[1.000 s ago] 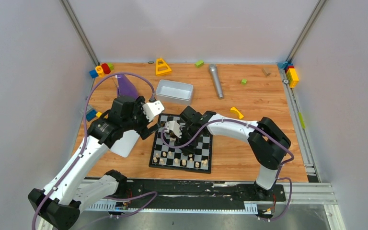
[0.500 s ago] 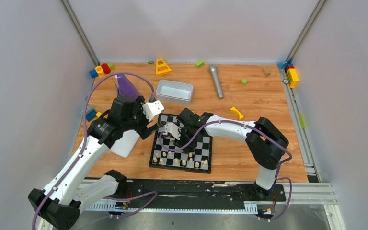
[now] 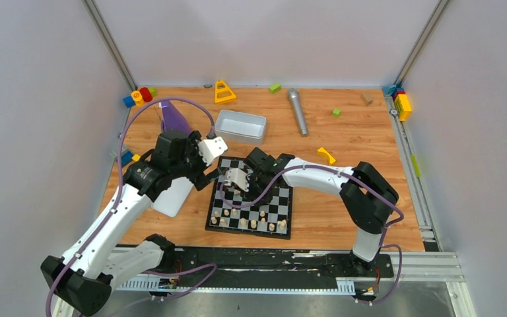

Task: Set up the chess pieces on the board
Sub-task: Pick up the chess piece from the chessboard.

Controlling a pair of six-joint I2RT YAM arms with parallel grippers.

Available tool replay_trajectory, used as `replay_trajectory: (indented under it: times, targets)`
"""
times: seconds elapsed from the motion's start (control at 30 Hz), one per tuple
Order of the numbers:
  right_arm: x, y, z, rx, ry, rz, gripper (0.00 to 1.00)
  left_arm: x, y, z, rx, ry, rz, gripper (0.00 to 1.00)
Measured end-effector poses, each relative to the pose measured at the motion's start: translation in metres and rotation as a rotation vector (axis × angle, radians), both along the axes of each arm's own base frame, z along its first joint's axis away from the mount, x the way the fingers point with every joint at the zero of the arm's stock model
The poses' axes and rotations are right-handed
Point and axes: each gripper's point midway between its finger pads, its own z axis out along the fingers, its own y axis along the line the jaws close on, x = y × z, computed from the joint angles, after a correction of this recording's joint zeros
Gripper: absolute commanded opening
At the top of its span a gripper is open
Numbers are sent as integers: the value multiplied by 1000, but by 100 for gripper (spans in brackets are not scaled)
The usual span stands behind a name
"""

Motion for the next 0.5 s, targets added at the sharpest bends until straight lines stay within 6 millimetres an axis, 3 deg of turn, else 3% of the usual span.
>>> replay_trajectory:
  times: [0.13, 0.37, 0.5]
  targets:
    - [4, -4, 12, 17, -17, -5, 3, 4, -3, -2, -3, 3, -4, 100]
    - [18, -9, 61, 149, -60, -39, 1, 12, -18, -17, -25, 64, -31, 100]
    - [22, -16, 75, 205, -43, -57, 1, 16, -27, -24, -52, 100, -47, 99]
